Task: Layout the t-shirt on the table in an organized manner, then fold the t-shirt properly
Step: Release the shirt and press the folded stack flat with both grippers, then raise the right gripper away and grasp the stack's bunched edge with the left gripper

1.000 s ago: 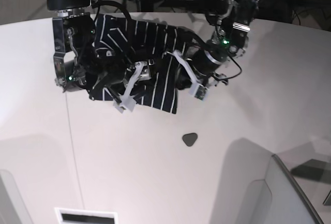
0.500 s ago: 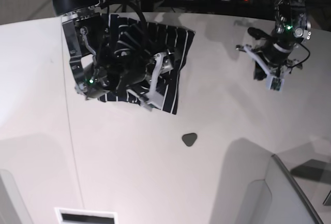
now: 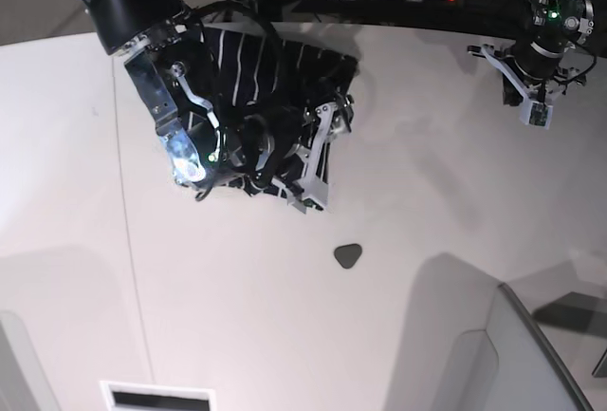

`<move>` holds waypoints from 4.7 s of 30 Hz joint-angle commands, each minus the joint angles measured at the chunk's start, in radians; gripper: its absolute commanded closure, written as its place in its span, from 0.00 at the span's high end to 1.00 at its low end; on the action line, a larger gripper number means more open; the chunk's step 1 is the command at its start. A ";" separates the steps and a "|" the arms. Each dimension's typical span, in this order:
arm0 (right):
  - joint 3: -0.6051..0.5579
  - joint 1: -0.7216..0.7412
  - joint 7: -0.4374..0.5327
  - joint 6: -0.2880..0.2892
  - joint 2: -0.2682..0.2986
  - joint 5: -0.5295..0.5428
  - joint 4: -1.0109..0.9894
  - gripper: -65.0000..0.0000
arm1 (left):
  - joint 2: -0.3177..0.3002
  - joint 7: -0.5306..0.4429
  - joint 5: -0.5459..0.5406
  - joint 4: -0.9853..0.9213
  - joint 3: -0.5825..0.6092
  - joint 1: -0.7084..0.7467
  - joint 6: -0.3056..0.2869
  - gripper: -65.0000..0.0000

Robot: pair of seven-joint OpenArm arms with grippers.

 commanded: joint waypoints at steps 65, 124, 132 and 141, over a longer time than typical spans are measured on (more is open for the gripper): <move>0.166 -0.075 0.497 -0.064 0.390 0.020 0.010 0.00 | 0.259 -0.277 0.032 -0.572 0.585 -0.481 -0.118 0.00; 0.421 -0.258 0.575 0.130 0.475 0.020 -0.059 0.00 | 0.153 -0.153 -0.548 -0.674 0.463 -0.455 -0.418 0.96; 0.428 -0.261 0.575 0.130 0.475 0.020 -0.059 0.00 | 0.148 -0.155 -0.548 -0.773 0.482 -0.504 -0.360 0.79; 0.428 -0.261 0.575 0.130 0.475 0.020 -0.059 0.00 | 0.150 -0.147 -0.451 -0.773 0.481 -0.527 -0.351 0.00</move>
